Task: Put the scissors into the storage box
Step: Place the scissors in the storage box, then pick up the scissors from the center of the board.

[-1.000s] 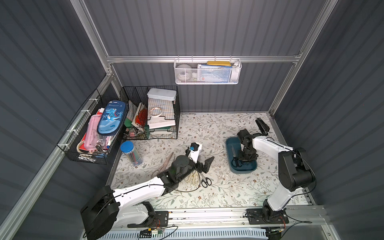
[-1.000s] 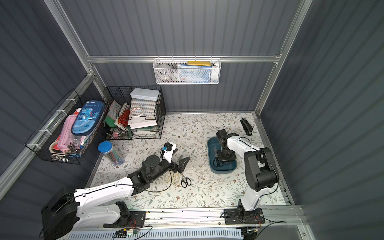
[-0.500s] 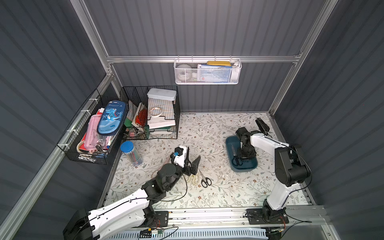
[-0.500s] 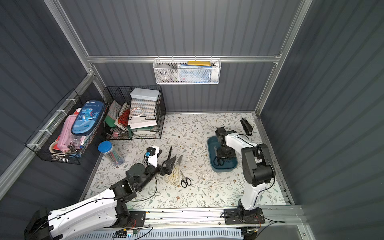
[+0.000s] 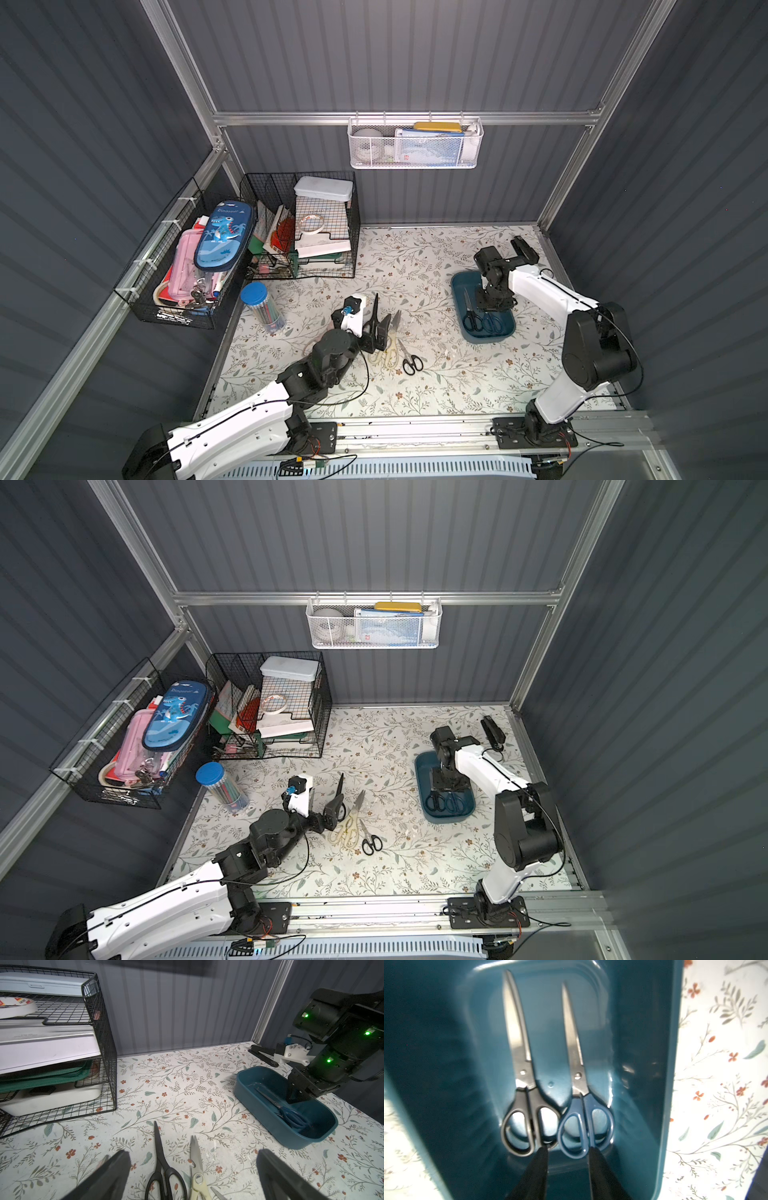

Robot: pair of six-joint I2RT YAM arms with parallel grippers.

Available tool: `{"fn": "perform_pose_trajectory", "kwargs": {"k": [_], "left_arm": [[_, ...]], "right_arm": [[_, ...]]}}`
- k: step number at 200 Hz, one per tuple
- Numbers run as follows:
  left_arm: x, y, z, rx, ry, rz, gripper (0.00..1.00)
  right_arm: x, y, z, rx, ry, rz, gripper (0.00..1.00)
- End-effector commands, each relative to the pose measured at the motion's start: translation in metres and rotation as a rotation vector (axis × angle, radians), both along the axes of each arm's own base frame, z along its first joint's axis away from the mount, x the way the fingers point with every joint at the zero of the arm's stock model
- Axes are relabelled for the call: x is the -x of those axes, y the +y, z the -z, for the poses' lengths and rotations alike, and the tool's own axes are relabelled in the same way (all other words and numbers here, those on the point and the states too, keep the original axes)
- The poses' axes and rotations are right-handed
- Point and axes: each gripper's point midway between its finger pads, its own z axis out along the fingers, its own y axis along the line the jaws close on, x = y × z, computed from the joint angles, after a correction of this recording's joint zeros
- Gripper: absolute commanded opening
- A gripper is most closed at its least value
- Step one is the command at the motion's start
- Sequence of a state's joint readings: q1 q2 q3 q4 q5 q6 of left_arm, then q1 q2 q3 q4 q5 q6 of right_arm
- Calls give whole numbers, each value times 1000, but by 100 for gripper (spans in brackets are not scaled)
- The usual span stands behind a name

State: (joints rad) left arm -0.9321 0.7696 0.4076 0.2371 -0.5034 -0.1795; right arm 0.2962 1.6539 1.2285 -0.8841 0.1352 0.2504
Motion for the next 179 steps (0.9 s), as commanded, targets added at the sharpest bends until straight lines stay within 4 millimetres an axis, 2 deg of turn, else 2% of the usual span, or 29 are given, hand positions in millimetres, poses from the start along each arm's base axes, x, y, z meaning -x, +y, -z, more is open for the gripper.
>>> {"fn": "perform_pose_trajectory", "kwargs": {"k": [1,39,57,67,90,130,152,179], "left_arm": [[-2,15,13,-16,5,-41,99],[-6,23,20,19,24,-58,99],[0,14,30,21,5,12,99],[0,10,29,10,12,31,100],[0,12,29,10,25,18,99],[1,12,30,12,20,21,99],[1,13,30,14,21,16,99],[1,15,30,20,21,13,100]], "right_arm": [[9,47,-24,-78,-64,-115,39],[52,162,-30,-291,-43,-327,39],[76,205,-26,-361,-47,-451,39],[88,220,-20,-362,-36,-511,40],[113,237,1,-304,30,-600,40],[141,237,44,-125,135,-654,39],[146,234,60,-100,175,-617,36],[141,232,64,-86,158,-581,36]]}}
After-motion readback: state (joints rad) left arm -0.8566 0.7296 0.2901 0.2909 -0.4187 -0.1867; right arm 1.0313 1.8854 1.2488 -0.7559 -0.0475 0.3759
